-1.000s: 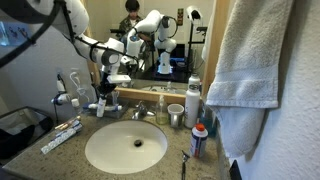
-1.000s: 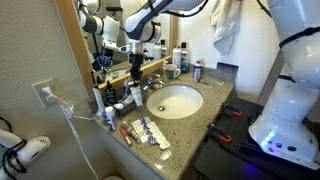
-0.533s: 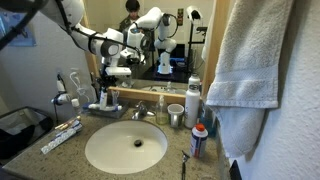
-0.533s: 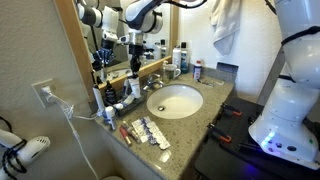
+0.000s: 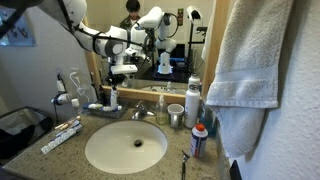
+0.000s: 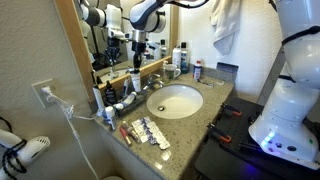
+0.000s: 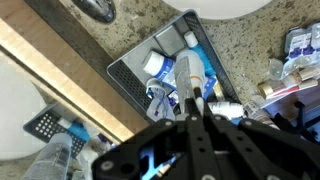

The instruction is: Move the tube to the right

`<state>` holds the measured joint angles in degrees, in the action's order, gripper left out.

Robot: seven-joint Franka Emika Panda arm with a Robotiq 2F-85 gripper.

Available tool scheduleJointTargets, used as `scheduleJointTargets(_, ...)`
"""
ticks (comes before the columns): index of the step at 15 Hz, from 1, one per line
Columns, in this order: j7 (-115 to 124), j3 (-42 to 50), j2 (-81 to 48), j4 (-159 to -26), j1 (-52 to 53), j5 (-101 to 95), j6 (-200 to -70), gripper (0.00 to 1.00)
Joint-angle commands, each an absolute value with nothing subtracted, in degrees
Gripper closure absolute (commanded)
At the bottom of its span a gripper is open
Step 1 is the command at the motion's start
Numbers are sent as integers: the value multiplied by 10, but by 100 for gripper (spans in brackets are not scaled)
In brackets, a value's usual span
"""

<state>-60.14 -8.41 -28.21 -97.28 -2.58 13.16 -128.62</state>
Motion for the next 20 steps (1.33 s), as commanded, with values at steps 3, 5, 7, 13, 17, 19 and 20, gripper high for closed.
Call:
scheduleJointTargets(3,-574,-79,-279,-990,-33,129,-1305,99)
scheduleJointTargets(5,-575,-80,-280,-995,-37,134,-1312,99)
scheduleJointTargets(7,-573,-81,-281,-1000,-40,136,-1322,99)
scheduleJointTargets(13,-565,-85,-290,-1012,-43,137,-1346,99)
scheduleJointTargets(17,-561,-87,-299,-1012,-39,131,-1358,99)
scheduleJointTargets(19,-559,-88,-306,-1010,-37,130,-1367,99)
scheduleJointTargets(20,-557,-88,-310,-1008,-35,127,-1373,99)
